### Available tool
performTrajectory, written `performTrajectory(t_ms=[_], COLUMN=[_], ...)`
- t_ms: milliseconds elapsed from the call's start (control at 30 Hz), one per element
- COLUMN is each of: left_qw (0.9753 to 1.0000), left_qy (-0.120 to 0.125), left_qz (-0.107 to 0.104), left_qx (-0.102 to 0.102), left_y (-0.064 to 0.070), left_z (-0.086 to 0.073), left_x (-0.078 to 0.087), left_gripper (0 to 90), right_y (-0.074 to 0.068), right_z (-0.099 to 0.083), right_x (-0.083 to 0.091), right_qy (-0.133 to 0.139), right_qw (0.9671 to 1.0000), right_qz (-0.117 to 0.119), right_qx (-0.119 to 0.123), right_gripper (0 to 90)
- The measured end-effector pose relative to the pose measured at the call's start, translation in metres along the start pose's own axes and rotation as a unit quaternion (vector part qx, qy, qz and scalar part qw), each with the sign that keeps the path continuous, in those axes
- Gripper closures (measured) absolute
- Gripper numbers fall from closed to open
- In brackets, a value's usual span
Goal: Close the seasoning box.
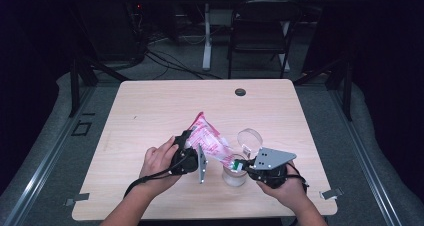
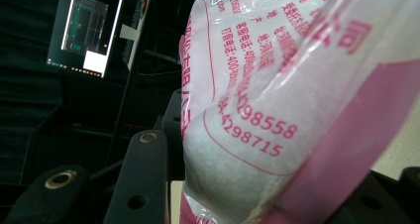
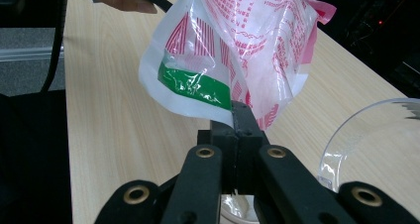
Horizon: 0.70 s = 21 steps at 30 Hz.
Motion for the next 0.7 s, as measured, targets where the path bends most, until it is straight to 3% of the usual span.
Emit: performTrajectory(t_ms=[700], left_qw=[0.9996], left_qy=[-0.006], left_qz=[0.015], left_qx=[-0.022], left_y=[-0.0035], left_z=[0.0022], left_x=[0.0031], left_gripper=[62.0], right_y=[0.0006], right_z=[-0.0036], right_x=[-0.002], right_qy=[-0.008], right_qw=[1.0], right_qz=[-0.002], right_qx=[0.0], right_gripper=[90.0])
Point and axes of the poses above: each handheld gripper's, and its own axes: x roughly backward along the jaws, z roughly out of its top, y roughly to its right, the point moved 8 cm from there along -x, roughly forward along the jaws
